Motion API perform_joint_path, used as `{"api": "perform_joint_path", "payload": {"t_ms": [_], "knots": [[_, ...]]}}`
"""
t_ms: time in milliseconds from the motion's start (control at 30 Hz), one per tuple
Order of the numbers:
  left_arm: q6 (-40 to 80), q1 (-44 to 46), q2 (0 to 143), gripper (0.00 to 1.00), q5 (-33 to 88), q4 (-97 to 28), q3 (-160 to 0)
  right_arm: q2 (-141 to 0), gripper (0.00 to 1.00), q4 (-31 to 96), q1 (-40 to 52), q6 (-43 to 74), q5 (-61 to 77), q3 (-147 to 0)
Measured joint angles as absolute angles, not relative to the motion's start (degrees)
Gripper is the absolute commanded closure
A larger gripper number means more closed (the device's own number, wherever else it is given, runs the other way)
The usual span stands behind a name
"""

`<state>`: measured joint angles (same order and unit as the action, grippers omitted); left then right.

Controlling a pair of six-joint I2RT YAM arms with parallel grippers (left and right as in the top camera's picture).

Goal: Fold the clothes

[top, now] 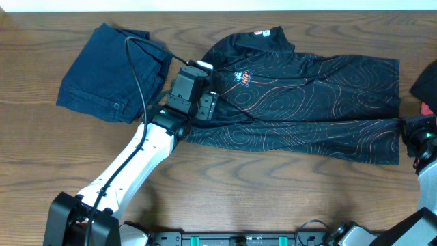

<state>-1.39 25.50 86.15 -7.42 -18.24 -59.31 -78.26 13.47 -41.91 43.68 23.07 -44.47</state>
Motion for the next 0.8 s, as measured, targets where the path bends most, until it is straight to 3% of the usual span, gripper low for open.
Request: {"api": "perform_joint_path", "payload": {"t_ms": [433,633,800], "knots": [[0.16,24.91,86.37,0.2,-5.78,-30.92,-59.05,-78.26,0.93,15.97,-41.91,43.68,22.63,-44.47],[0.32,24.88,91.05,0.28,-4.4,-31.55,-57.45,-78.26,0.87,16.03,-41.91,42.78,21.15,-44.47],[0.19,24.88,96.62,0.28,-4.27,-31.2,-56.75,-78.26,0.54,15.44,-41.91,40.97,19.81,-44.47]]}}
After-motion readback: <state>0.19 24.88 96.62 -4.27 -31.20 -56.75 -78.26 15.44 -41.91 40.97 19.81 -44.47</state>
